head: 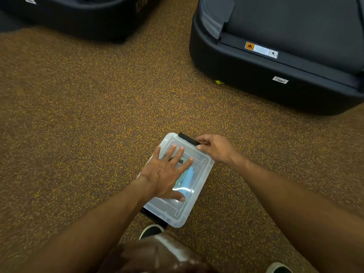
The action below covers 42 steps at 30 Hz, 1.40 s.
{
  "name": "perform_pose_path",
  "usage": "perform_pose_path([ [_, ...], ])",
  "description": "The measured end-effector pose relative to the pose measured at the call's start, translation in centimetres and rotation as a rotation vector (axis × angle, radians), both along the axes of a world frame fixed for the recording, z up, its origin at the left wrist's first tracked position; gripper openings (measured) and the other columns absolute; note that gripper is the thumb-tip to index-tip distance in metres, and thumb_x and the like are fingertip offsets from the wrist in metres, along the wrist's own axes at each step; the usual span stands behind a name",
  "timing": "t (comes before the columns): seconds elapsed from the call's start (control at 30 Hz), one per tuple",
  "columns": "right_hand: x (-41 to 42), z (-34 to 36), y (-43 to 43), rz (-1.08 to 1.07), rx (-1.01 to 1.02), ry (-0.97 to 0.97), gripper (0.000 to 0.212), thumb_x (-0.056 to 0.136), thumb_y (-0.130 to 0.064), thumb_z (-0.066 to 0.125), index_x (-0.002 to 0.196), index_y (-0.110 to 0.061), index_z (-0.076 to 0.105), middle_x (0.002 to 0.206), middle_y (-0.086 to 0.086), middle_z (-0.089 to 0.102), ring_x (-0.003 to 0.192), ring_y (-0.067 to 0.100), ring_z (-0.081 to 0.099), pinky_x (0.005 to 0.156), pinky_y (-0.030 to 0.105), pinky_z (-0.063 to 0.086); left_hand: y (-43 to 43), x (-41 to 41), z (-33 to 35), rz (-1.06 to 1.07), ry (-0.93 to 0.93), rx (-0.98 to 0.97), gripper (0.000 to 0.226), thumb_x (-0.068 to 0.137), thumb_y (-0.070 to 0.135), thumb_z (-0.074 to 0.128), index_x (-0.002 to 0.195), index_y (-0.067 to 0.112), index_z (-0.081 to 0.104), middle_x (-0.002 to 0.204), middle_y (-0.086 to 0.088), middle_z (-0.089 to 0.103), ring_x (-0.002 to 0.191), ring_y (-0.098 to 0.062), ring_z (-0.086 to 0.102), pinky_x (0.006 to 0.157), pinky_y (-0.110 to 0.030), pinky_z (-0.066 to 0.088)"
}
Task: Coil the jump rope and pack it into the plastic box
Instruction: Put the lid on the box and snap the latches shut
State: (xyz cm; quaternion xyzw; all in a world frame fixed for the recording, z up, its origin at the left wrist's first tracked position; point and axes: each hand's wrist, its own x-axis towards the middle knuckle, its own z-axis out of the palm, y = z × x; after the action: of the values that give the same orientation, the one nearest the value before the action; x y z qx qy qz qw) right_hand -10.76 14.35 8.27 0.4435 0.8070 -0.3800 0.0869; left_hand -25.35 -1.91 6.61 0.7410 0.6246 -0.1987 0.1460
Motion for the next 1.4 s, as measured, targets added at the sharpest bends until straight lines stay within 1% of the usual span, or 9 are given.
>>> perform_pose_path([
  [0.07,0.2,0.0,-0.4,0.100,0.091,-0.062,0.050,0.093,-0.037,0.064,0.141,-0.027,0.052,0.140,0.002,0.058,0.126,0.022,0.056,0.109,0.042,0.043,0.0,0.0,0.1,0.005,-0.001,0.005,0.116,0.072,0.094,0.032,0.155,0.030,-0.019,0.165,-0.015,-0.018,0.151,-0.039,-0.014,0.116,-0.066,0.004],
  [0.13,0.2,0.0,-0.7,0.130,0.124,-0.102,0.053,0.093,-0.035,0.063,0.144,-0.028,0.048,0.143,0.005,0.054,0.129,0.025,0.052,0.110,0.044,0.041,0.0,0.0,0.0,0.008,-0.003,-0.006,0.116,0.072,0.094,0.032,0.155,0.030,-0.020,0.164,-0.014,-0.019,0.151,-0.039,-0.015,0.117,-0.066,0.003],
  [0.33,-0.6,0.3,-0.9,0.050,0.053,-0.076,0.046,0.097,-0.034,0.058,0.140,-0.020,0.052,0.141,0.007,0.056,0.125,0.024,0.055,0.108,0.046,0.044,-0.1,0.0,-0.1,0.013,-0.007,0.001,0.114,0.073,0.093,0.031,0.155,0.031,-0.021,0.163,-0.014,-0.023,0.150,-0.038,-0.018,0.117,-0.065,0.000],
  [0.53,-1.1,0.6,-1.3,0.118,0.139,-0.175,0.048,0.099,-0.041,0.051,0.144,-0.021,0.047,0.138,0.012,0.051,0.124,0.027,0.053,0.108,0.042,0.042,-0.1,0.0,-0.3,0.011,-0.002,0.011,0.116,0.072,0.094,0.029,0.155,0.030,-0.020,0.163,-0.015,-0.023,0.149,-0.039,-0.019,0.117,-0.066,0.000],
  [0.77,-1.0,1.0,-2.4,0.137,0.206,-0.189,0.046,0.100,-0.029,0.048,0.146,-0.021,0.044,0.138,0.010,0.051,0.122,0.027,0.053,0.105,0.040,0.043,-0.1,0.0,-0.4,0.010,0.004,0.012,0.115,0.073,0.094,0.029,0.153,0.030,-0.024,0.162,-0.015,-0.026,0.149,-0.039,-0.021,0.116,-0.066,-0.001],
  [0.97,-0.9,1.4,-2.6,0.152,0.198,-0.211,0.050,0.099,-0.019,0.046,0.148,-0.020,0.042,0.145,0.013,0.045,0.131,0.031,0.048,0.109,0.044,0.040,-0.1,0.1,-0.3,0.019,0.006,0.013,0.116,0.073,0.093,0.031,0.154,0.030,-0.022,0.163,-0.015,-0.023,0.150,-0.039,-0.019,0.115,-0.065,-0.001],
  [1.1,-0.9,1.4,-2.7,0.170,0.194,-0.222,0.053,0.098,-0.015,0.046,0.151,-0.021,0.038,0.142,0.011,0.045,0.126,0.029,0.050,0.108,0.044,0.043,-0.1,0.0,-0.4,0.010,0.002,0.015,0.115,0.073,0.094,0.029,0.154,0.030,-0.022,0.162,-0.016,-0.024,0.149,-0.039,-0.020,0.116,-0.066,-0.001],
  [1.27,-0.9,1.6,-3.0,0.198,0.184,-0.268,0.057,0.099,-0.018,0.046,0.153,-0.021,0.030,0.142,0.011,0.041,0.124,0.029,0.048,0.104,0.046,0.045,-0.1,0.0,-0.4,0.007,0.009,0.007,0.114,0.073,0.094,0.026,0.153,0.031,-0.026,0.162,-0.015,-0.025,0.149,-0.038,-0.020,0.116,-0.065,0.000],
  [1.4,-0.7,1.9,-3.5,0.254,0.184,-0.304,0.058,0.099,-0.023,0.046,0.153,-0.018,0.026,0.148,0.013,0.036,0.130,0.033,0.042,0.106,0.049,0.042,-0.3,-0.3,-0.6,0.018,0.010,0.023,0.114,0.071,0.096,0.024,0.151,0.034,-0.029,0.162,-0.012,-0.025,0.150,-0.036,-0.020,0.118,-0.064,0.000],
])
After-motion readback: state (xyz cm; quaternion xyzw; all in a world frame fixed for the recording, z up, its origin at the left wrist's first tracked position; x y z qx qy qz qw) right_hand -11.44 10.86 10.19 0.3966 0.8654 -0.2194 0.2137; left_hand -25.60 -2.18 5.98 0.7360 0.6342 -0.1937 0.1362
